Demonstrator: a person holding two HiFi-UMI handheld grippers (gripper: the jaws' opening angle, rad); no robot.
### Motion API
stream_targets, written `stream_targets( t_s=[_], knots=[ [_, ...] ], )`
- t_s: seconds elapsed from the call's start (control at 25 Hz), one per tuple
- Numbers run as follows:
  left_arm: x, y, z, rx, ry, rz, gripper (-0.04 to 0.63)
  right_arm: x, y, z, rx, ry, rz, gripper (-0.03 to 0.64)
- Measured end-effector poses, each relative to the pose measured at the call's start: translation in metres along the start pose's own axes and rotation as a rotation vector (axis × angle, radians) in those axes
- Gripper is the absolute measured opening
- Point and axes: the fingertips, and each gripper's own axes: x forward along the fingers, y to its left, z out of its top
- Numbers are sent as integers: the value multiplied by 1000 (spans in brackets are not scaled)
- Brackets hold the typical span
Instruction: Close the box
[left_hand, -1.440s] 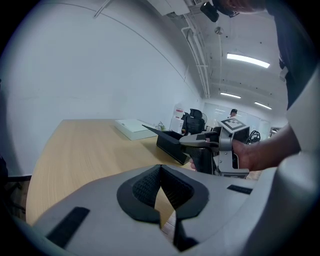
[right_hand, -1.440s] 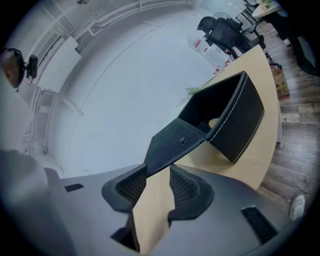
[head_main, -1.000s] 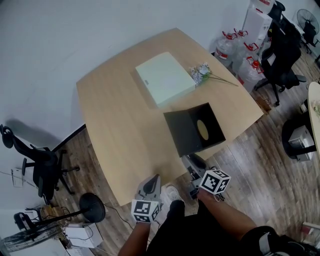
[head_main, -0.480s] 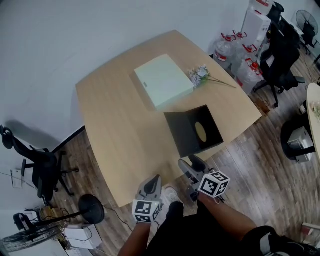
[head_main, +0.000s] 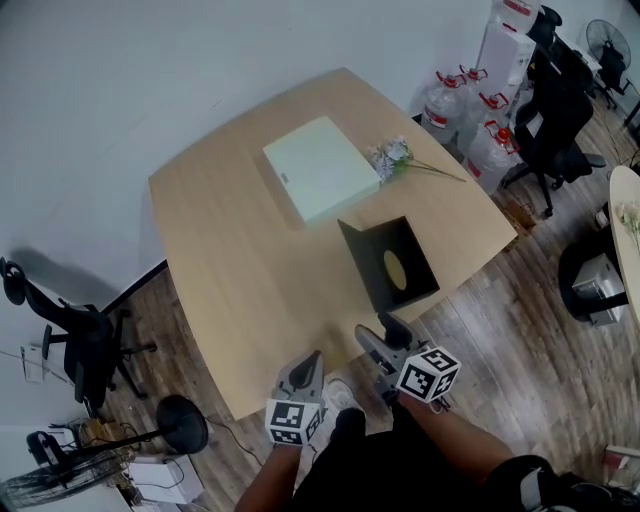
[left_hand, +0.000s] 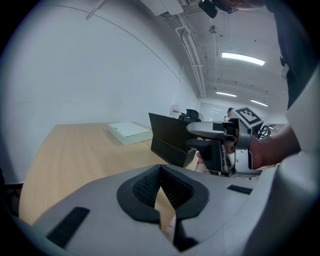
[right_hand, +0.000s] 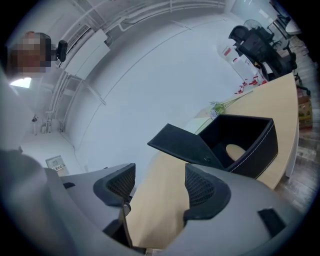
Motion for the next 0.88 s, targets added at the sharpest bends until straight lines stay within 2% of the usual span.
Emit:
stream_targets(
  t_s=[0.28, 0.64, 0.88],
  knots=[
    [6, -8, 4, -17, 0, -15, 9, -5, -7, 11, -63, -11, -9, 302],
    [17, -17, 19, 0, -13, -27, 9, -15, -27, 33, -122, -34, -50, 302],
    [24, -21, 29, 14, -21, -36, 9, -19, -29, 40, -198, -25, -60, 298]
  ],
)
